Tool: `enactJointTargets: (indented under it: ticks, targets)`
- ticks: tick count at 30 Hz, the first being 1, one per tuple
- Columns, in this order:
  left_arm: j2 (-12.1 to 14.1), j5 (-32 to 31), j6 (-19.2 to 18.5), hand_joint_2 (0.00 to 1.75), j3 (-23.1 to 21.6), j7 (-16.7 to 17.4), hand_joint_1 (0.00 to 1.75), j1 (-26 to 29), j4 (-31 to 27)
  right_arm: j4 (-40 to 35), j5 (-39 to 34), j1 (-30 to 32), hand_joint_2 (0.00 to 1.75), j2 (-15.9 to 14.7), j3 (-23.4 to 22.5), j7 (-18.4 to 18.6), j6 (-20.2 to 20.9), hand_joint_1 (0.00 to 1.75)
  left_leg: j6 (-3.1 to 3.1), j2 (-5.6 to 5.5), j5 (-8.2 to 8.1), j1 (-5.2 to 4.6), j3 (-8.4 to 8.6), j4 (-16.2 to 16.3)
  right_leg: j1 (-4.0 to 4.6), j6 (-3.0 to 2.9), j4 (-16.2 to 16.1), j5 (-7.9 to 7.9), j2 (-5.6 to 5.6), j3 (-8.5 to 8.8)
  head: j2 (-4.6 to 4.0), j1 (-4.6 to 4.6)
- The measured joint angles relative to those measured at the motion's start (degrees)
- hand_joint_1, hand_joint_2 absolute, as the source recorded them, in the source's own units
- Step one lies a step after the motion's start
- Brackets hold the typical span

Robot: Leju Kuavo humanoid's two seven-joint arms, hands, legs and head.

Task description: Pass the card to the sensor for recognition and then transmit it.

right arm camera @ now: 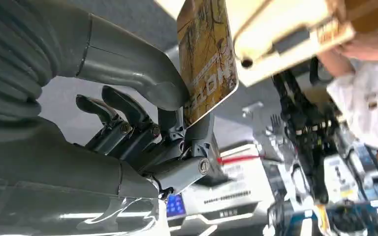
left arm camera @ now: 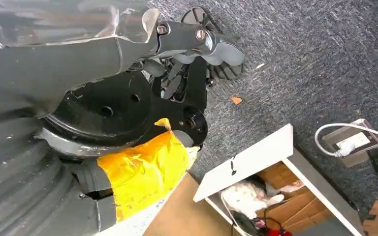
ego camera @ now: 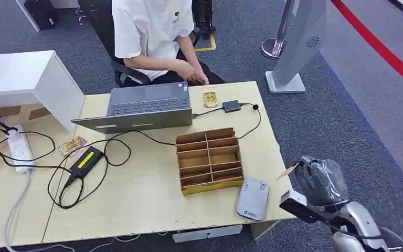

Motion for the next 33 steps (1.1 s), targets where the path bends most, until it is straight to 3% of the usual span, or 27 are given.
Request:
enactJointTargets:
  ticks: [7, 11, 15, 18, 25, 30, 33]
  targets:
    - [0.0, -1.07, 1.11, 1.75, 0.0, -0.55, 0.0, 0.0, -0.02, 0.0, -0.94, -9.12, 1.75, -1.27, -1.16, 0.66, 2.78, 1.75, 0.0, 0.1, 0.01, 0.0, 0.06, 0.01, 0.0, -0.03, 0.01, 0.03, 0.08, 0.0, -0.02, 0.0]
    - [0.0, -1.37, 1.33, 1.75, 0.0, -0.67, 0.0, 0.02, -0.02, 0.37, -0.77, -11.31, 1.75, -1.35, -1.14, 0.83, 2.88, 1.75, -0.01, 0.06, 0.02, 0.01, 0.02, 0.01, 0.01, -0.03, 0.01, 0.03, 0.04, 0.01, -0.02, 0.0]
    - [0.15, -3.65, 1.99, 1.75, 0.0, -2.47, 0.0, 0.0, -0.02, 3.58, 2.05, -17.7, 1.75, -1.46, 0.17, 4.43, 4.37, 1.75, -0.01, 0.28, 0.01, 0.0, -0.02, -0.01, 0.0, -0.05, 0.03, 0.05, 0.31, -0.02, -0.02, 0.04]
    - [0.55, -4.64, 0.02, 1.75, -0.35, -3.06, 0.0, -0.07, -0.02, 10.22, 5.06, -27.27, 1.75, -1.16, 3.59, 7.46, 5.31, 1.75, -0.03, 0.38, 0.04, 0.01, 0.01, -0.01, 0.0, 0.01, 0.04, 0.13, 0.41, -0.02, -0.02, 0.02]
    - [0.94, -6.56, -1.62, 1.75, -1.4, -3.06, 0.0, -0.09, -0.02, 32.1, 9.92, -47.34, 1.75, 6.61, 12.27, 12.42, 3.45, 1.75, -0.08, 0.34, 0.27, 0.04, 0.06, -0.01, 0.04, -0.07, 0.1, 0.28, 0.37, -0.04, -0.02, 0.0]
    - [1.14, -7.61, -1.75, 1.75, -2.4, -3.06, 0.0, -0.09, -0.02, 44.64, 10.51, -55.92, 1.75, 13.58, 15.43, 13.57, 1.81, 1.75, -0.08, 0.32, 0.27, 0.1, 0.06, -0.01, 0.09, -0.07, 0.11, 0.27, 0.37, -0.07, -0.02, 0.0]
    - [1.16, -7.8, -1.84, 1.75, -2.86, -3.04, 0.0, -0.08, -0.02, 48.59, 10.75, -58.49, 1.75, 16.09, 16.79, 13.55, 1.68, 1.75, -0.09, 0.27, 0.27, 0.13, 0.04, -0.01, 0.13, -0.08, 0.09, 0.26, 0.33, -0.07, 0.0, 0.0]
